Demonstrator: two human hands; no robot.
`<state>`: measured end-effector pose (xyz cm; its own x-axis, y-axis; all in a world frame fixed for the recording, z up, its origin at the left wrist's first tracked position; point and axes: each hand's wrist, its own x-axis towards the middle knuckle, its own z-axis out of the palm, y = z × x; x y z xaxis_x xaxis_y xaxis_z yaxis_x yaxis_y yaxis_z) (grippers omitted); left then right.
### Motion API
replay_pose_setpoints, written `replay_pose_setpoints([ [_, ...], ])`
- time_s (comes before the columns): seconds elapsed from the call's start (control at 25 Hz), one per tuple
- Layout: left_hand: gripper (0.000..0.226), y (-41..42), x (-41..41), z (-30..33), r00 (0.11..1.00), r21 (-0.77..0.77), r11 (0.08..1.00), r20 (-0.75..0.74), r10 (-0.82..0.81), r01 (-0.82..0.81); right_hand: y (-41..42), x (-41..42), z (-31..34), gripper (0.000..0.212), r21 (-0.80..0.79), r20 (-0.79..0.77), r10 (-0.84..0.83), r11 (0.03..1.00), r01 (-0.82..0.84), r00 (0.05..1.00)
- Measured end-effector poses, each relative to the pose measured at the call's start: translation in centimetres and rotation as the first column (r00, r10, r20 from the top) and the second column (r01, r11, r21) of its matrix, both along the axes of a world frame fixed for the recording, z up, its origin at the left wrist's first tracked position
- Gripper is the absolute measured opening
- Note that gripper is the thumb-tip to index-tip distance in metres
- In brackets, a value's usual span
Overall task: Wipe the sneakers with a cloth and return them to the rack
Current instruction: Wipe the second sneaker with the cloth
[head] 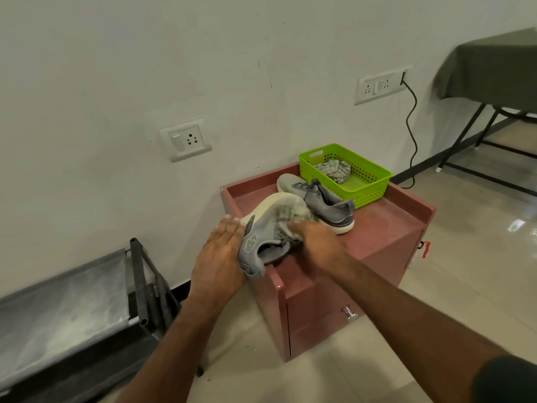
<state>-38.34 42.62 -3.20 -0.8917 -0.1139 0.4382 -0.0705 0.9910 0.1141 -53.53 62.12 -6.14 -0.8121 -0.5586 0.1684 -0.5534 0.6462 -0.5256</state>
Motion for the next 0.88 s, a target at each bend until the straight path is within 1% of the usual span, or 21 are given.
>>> replay_pose_setpoints([
  [0.04, 0.098, 0.1, 0.1, 0.0, 1.000, 0.006, 1.000, -0.003, -0.002, 0.002, 1.0, -1.2, 0.1, 0.038, -0.032, 0.002, -0.096, 0.995, 0.097, 0.995],
  [0.08, 0.098, 0.0, 0.0, -0.1, 1.000, 0.004, 1.000, -0.005, -0.007, 0.007, 1.8, -1.6, 0.7, 0.044, -0.113, -0.035, -0.158, 0.982, 0.153, 0.987],
  [0.12, 0.099, 0.0, 0.0, -0.2, 1.000, 0.000, 1.000, -0.008, -0.013, 0.013, 2.2, -1.5, 1.3, 0.053, -0.251, -0.089, -0.196, 0.953, 0.168, 0.977],
  [0.16, 0.100, -0.2, 0.0, -0.2, 1.000, -0.009, 1.000, -0.015, -0.014, 0.013, 2.2, -0.6, 2.1, 0.060, -0.407, -0.136, -0.175, 0.907, 0.106, 0.975],
  [0.2, 0.101, -0.3, 0.0, -0.3, 1.000, -0.016, 1.000, -0.025, -0.011, 0.010, 1.4, 1.0, 3.1, 0.061, -0.510, -0.159, -0.082, 0.860, -0.011, 0.984],
  [0.24, 0.101, -0.3, -0.3, -0.3, 1.000, -0.015, 1.000, -0.023, -0.009, 0.009, 0.5, 2.2, 3.3, 0.058, -0.523, -0.179, 0.066, 0.839, -0.152, 0.982],
  [0.28, 0.099, -0.3, -0.5, -0.5, 1.000, -0.008, 1.000, -0.016, -0.012, 0.011, -0.6, 3.1, 2.9, 0.055, -0.436, -0.198, 0.198, 0.859, -0.267, 0.960],
  [0.32, 0.096, -0.4, -0.6, -0.6, 1.000, 0.002, 1.000, -0.014, -0.019, 0.019, -1.4, 3.2, 1.8, 0.053, -0.311, -0.159, 0.281, 0.896, -0.319, 0.946],
  [0.36, 0.095, -0.3, -0.4, -0.5, 1.000, 0.013, 1.000, -0.011, -0.020, 0.020, -1.5, 2.2, 0.6, 0.054, -0.203, -0.102, 0.271, 0.936, -0.287, 0.957],
  [0.4, 0.094, -0.3, -0.3, -0.5, 1.000, 0.021, 1.000, 0.000, -0.021, 0.021, -0.9, 1.3, 0.5, 0.052, -0.119, -0.006, 0.192, 0.974, -0.192, 0.981],
  [0.44, 0.095, -0.2, -0.2, -0.4, 1.000, 0.033, 0.999, -0.001, -0.023, 0.023, 0.4, 0.0, 0.4, 0.048, -0.050, 0.040, 0.100, 0.994, -0.098, 0.994],
  [0.48, 0.094, -0.4, -0.3, -0.3, 1.000, 0.050, 0.999, -0.001, -0.021, 0.021, 1.5, -0.9, 0.6, 0.048, -0.008, 0.038, 0.030, 1.000, -0.030, 0.999],
  [0.52, 0.092, -0.7, -0.5, -0.4, 1.000, 0.073, 0.997, 0.002, -0.024, 0.024, 2.8, -1.6, 0.8, 0.051, -0.021, -0.004, -0.032, 0.999, 0.032, 0.999],
  [0.6, 0.086, -1.4, -0.5, 0.0, 1.000, 0.159, 0.987, -0.011, -0.025, 0.027, 4.5, -2.0, 1.3, 0.058, -0.184, -0.054, -0.154, 0.973, 0.142, 0.987],
  [0.64, 0.080, -1.7, -0.3, 0.4, 0.999, 0.242, 0.970, -0.026, -0.018, 0.024, 4.7, -1.7, 1.6, 0.060, -0.250, -0.083, -0.170, 0.957, 0.145, 0.982],
  [0.68, 0.070, -1.8, -0.1, 1.0, 1.000, 0.363, 0.932, -0.024, -0.016, 0.023, 4.7, -1.4, 1.9, 0.061, -0.306, -0.104, -0.151, 0.945, 0.113, 0.983],
  [0.76, 0.046, -1.5, 0.4, 2.1, 1.000, 0.614, 0.789, 0.015, 0.015, -0.021, 3.9, -0.8, 2.1, 0.062, -0.366, -0.127, -0.071, 0.931, 0.020, 0.989],
  [0.8, 0.038, -1.3, 0.5, 2.4, 0.998, 0.700, 0.712, 0.053, 0.034, -0.061, 3.2, -0.3, 2.4, 0.062, -0.402, -0.126, -0.069, 0.915, 0.012, 0.990],
  [0.88, 0.028, -1.0, 0.4, 2.4, 0.993, 0.764, 0.634, 0.095, 0.071, -0.118, 1.8, 0.6, 3.5, 0.062, -0.495, -0.121, -0.132, 0.867, 0.056, 0.984],
])
